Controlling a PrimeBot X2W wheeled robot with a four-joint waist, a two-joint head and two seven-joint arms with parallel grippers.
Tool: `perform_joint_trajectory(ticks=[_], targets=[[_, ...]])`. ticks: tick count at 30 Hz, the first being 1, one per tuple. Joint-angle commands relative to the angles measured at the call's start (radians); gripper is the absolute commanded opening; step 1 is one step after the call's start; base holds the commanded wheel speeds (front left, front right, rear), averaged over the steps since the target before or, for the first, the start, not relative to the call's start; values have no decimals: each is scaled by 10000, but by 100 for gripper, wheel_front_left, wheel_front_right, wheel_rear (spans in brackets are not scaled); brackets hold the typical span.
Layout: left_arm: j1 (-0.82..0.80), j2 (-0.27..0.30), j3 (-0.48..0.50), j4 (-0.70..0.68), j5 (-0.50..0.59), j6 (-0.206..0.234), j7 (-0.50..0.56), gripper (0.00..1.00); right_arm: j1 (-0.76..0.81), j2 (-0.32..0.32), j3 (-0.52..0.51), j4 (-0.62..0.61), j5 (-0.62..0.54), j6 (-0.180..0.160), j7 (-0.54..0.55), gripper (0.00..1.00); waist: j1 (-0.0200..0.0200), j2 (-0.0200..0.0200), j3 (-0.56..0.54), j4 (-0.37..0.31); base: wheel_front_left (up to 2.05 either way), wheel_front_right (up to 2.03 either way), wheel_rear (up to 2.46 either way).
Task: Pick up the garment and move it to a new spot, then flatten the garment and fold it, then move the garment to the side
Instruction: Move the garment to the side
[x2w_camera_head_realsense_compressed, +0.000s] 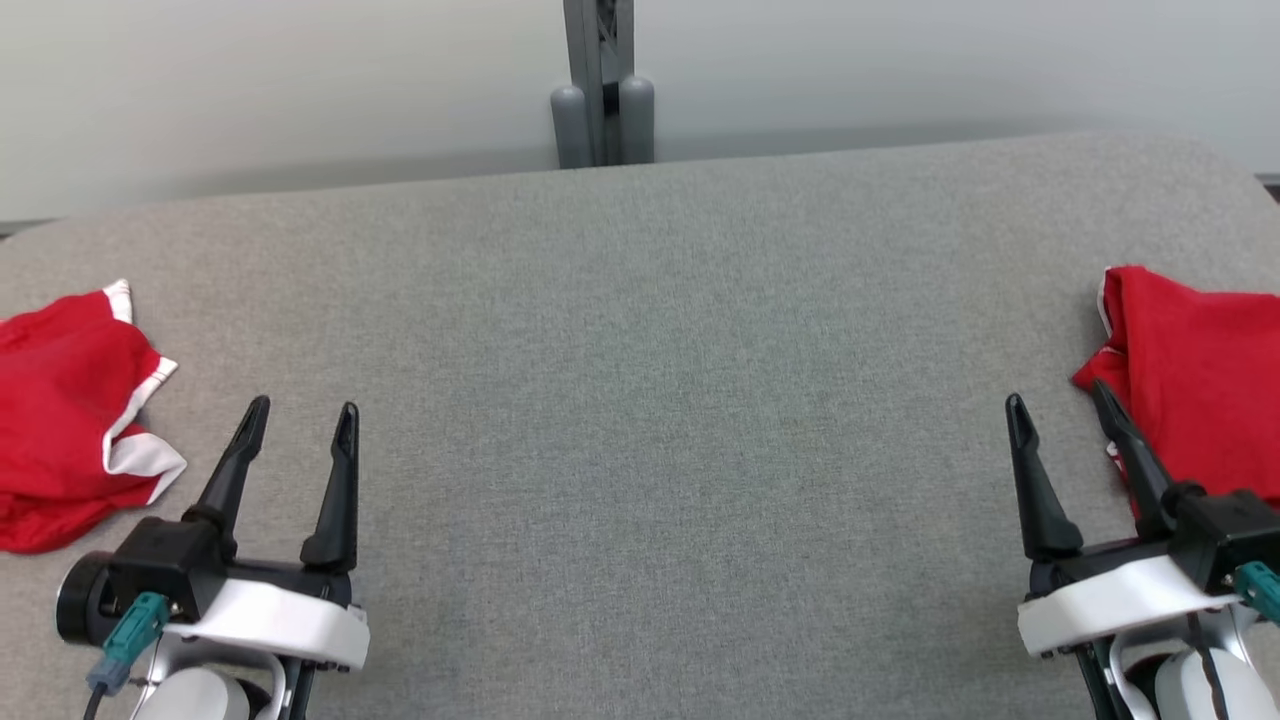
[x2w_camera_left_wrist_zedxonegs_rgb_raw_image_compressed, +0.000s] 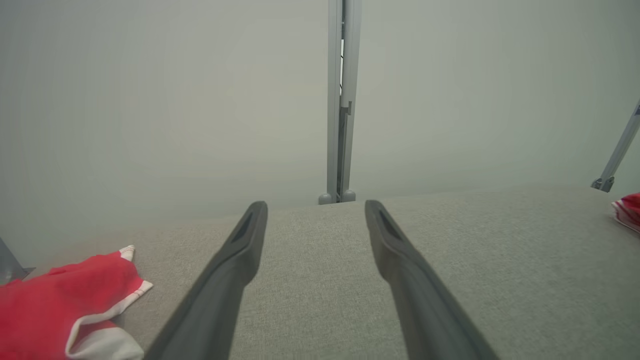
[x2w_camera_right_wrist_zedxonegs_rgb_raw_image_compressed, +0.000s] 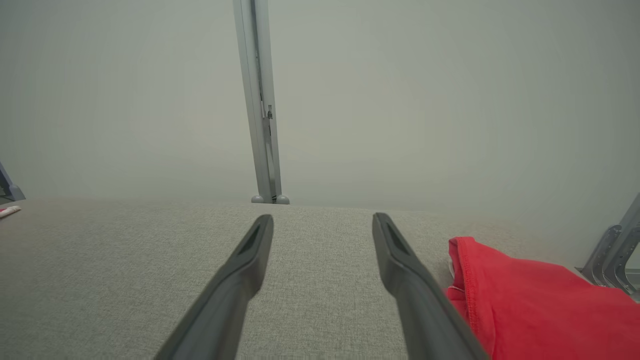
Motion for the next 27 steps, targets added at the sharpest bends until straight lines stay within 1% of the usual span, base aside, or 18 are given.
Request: perform_joint_trajectory(ticks=[1,9,13,16,27], targets=[[143,72,23,19,-37,57,-46,100,196,-9,-62,-41,-65,-5,71,100,0,-1,-295,56,0,0,0],[823,139,-8,-5,-163,133,22,100,998,127,-271,-239,-38,-5,250,100,0,-1,-899,-7,0,0,0],[927,387,32,28,-123,39,20,100,1340,160,-339,-388,-74,-5,351,100,0,-1,-1135,-34,0,0,0],[940,434,76,68,-126,1,1,100,1420,178,-359,-502,-100,-5,403,100,0,-1,-1193,-63,0,0,0],[978,401,40,-41,-154,172,33,100,1467,191,-375,-623,-32,-5,440,100,0,-1,-1147,-98,0,0,0]])
